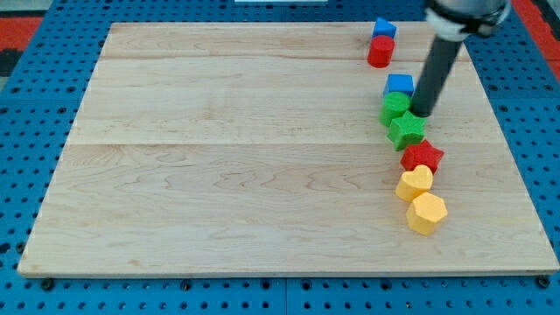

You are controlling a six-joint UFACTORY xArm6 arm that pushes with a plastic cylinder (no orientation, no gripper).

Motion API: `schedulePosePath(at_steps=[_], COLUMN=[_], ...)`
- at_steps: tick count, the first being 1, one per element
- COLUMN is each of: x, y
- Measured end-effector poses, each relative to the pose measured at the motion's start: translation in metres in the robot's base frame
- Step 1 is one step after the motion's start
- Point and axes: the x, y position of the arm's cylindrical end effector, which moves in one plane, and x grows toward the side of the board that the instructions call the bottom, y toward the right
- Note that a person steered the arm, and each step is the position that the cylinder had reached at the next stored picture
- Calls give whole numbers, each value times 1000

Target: Push the red star into the blue cube

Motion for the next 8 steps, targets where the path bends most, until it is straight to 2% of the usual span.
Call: schedulePosePath(at_steps=[1,3,4,5,6,7,8], x=[-13,-15,-55,-27,25,82,99], y=[-46,7,-1,36,97,99,62])
